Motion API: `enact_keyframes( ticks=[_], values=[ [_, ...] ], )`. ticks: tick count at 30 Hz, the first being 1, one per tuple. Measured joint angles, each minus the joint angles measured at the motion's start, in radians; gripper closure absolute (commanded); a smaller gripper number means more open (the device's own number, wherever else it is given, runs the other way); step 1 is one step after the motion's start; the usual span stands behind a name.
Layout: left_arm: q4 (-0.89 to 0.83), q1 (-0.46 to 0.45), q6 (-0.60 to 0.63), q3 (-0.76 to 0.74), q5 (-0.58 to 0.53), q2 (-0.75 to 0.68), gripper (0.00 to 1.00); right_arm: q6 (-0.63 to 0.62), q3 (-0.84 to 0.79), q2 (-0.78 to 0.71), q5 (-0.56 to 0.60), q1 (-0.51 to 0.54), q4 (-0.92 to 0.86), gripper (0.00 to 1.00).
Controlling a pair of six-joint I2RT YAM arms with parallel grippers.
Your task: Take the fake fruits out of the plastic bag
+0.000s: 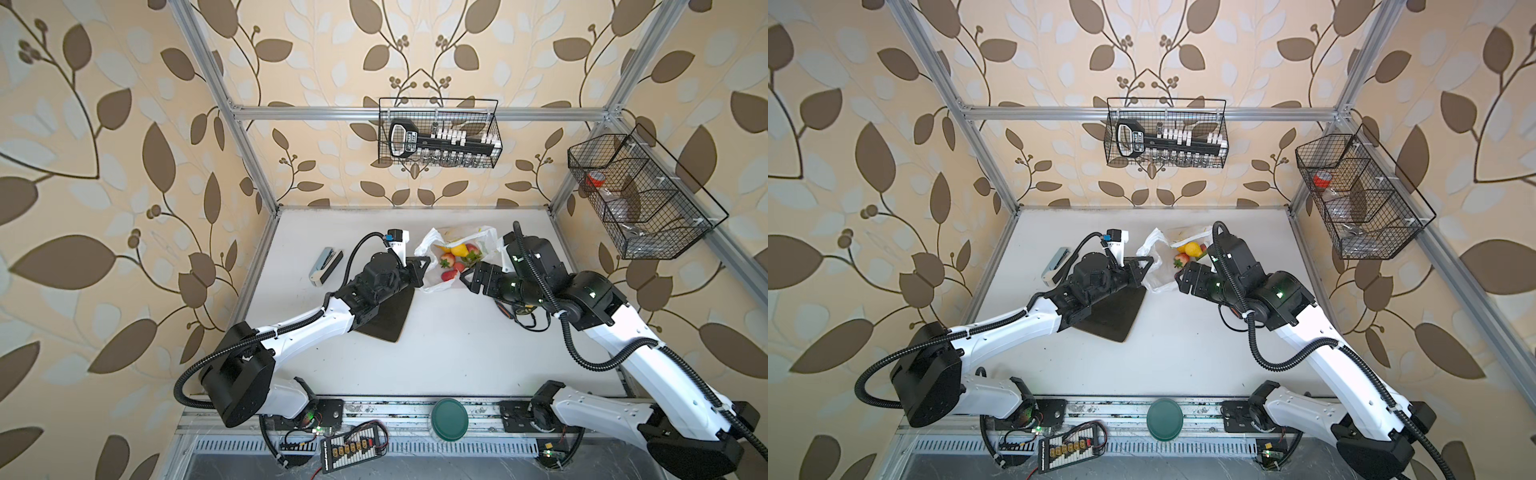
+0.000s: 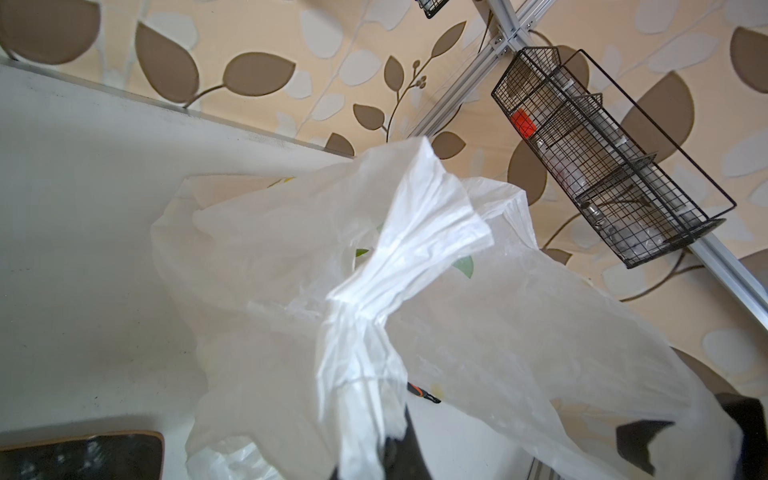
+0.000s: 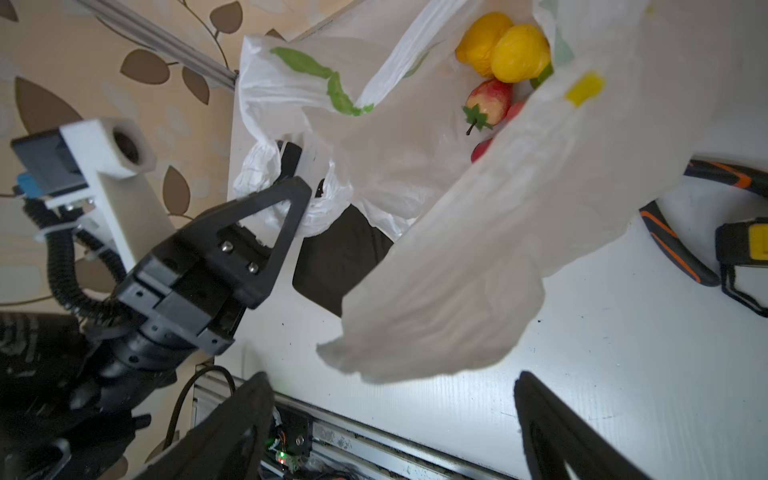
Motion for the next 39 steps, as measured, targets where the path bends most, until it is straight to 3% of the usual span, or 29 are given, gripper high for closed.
enact_keyframes(
  ticks=[3,5,10,12,15,19,26,29,34,39],
  values=[
    [0.005,0.000,-0.007,-0.010,-0.003,-0.002,1.00,0.041,0.000,0.035,0.070,0.000,0.039,0.18],
    [0.007,0.000,-0.013,-0.020,-0.004,-0.005,1.00,0.060,0.000,0.063,0.114,0.000,0.055,0.28],
    [-0.006,0.000,-0.029,-0.041,-0.036,-0.035,1.00,0.085,-0.049,0.067,0.184,-0.006,0.073,0.70],
    [-0.020,0.000,-0.034,-0.043,-0.063,-0.054,1.00,0.086,-0.101,0.040,0.196,-0.016,0.071,0.81],
    [-0.052,0.000,-0.047,-0.043,-0.114,-0.085,1.00,0.089,-0.209,-0.030,0.205,-0.039,0.052,0.89],
    [-0.104,0.000,-0.055,-0.045,-0.190,-0.130,1.00,0.093,-0.372,-0.161,0.206,-0.090,0.022,0.92],
    [-0.136,0.000,-0.065,-0.083,-0.247,-0.153,1.00,0.116,-0.599,-0.245,0.197,-0.172,0.029,0.91],
    [-0.148,0.000,-0.068,-0.105,-0.242,-0.150,1.00,0.124,-0.668,-0.234,0.180,-0.204,0.059,0.85],
    [-0.147,0.001,-0.069,-0.115,-0.208,-0.135,1.00,0.132,-0.678,-0.232,0.165,-0.221,0.087,0.39],
    [-0.138,0.000,-0.070,-0.115,-0.172,-0.129,1.00,0.091,-0.534,-0.245,0.182,-0.224,0.011,0.20]
  ],
)
